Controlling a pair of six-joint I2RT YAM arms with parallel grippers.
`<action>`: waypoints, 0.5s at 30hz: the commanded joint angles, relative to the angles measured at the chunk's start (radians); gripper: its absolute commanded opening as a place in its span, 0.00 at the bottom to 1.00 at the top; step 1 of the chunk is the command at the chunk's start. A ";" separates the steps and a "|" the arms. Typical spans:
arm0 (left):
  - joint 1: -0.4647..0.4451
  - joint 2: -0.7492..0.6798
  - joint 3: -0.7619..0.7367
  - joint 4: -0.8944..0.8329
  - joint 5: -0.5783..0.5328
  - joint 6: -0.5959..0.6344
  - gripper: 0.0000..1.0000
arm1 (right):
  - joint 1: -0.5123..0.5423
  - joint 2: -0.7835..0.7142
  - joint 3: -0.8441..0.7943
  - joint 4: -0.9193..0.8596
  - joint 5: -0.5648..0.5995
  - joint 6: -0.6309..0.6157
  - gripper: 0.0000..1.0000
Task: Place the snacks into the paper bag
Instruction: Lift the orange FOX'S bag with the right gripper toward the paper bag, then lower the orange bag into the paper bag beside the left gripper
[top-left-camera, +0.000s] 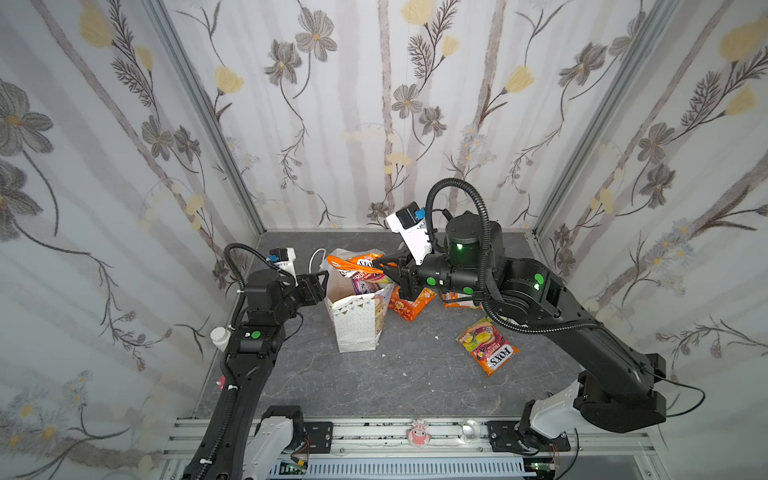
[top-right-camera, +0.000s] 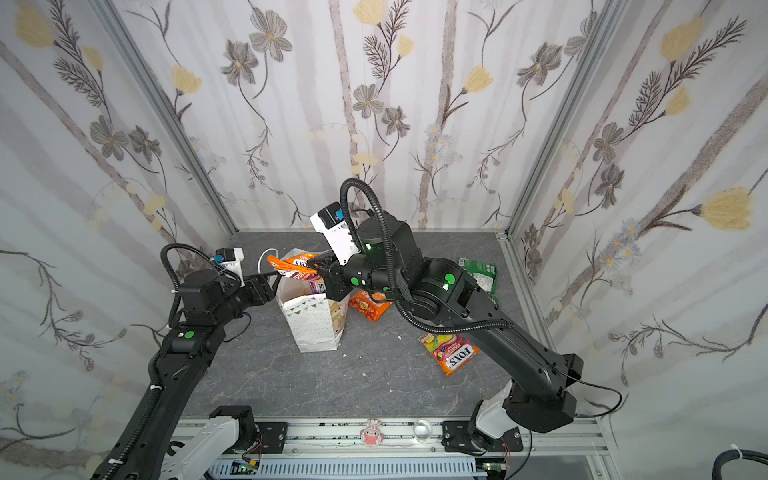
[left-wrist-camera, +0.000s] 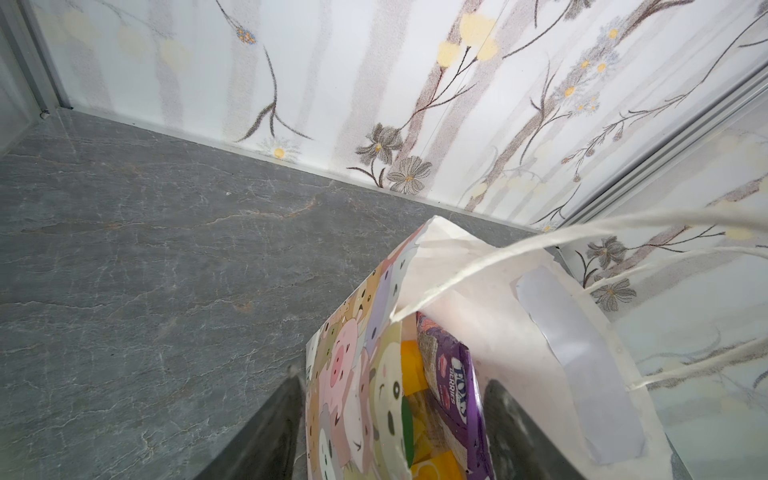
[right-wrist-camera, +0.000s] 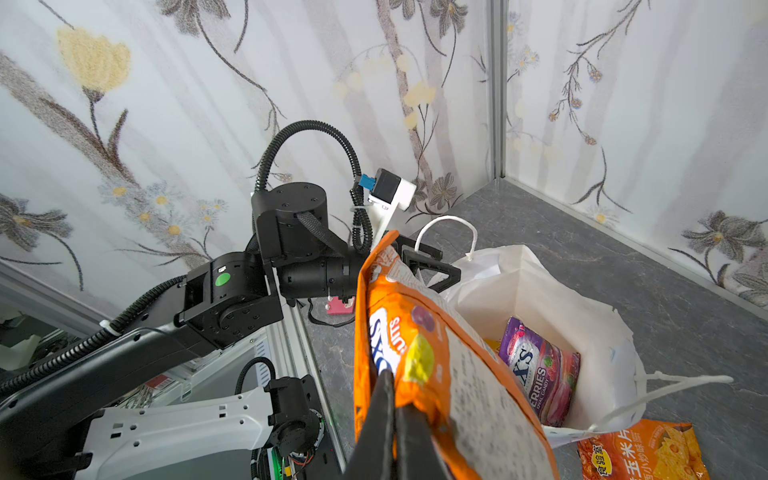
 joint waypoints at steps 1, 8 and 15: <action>0.002 0.002 -0.002 0.014 -0.002 -0.004 0.69 | 0.000 0.023 0.022 0.051 0.007 -0.039 0.00; 0.002 0.008 -0.004 0.014 0.002 -0.004 0.69 | -0.032 0.163 0.119 -0.038 -0.004 -0.124 0.00; 0.002 0.020 0.003 0.009 0.003 -0.007 0.70 | -0.079 0.226 0.139 -0.052 0.042 -0.239 0.00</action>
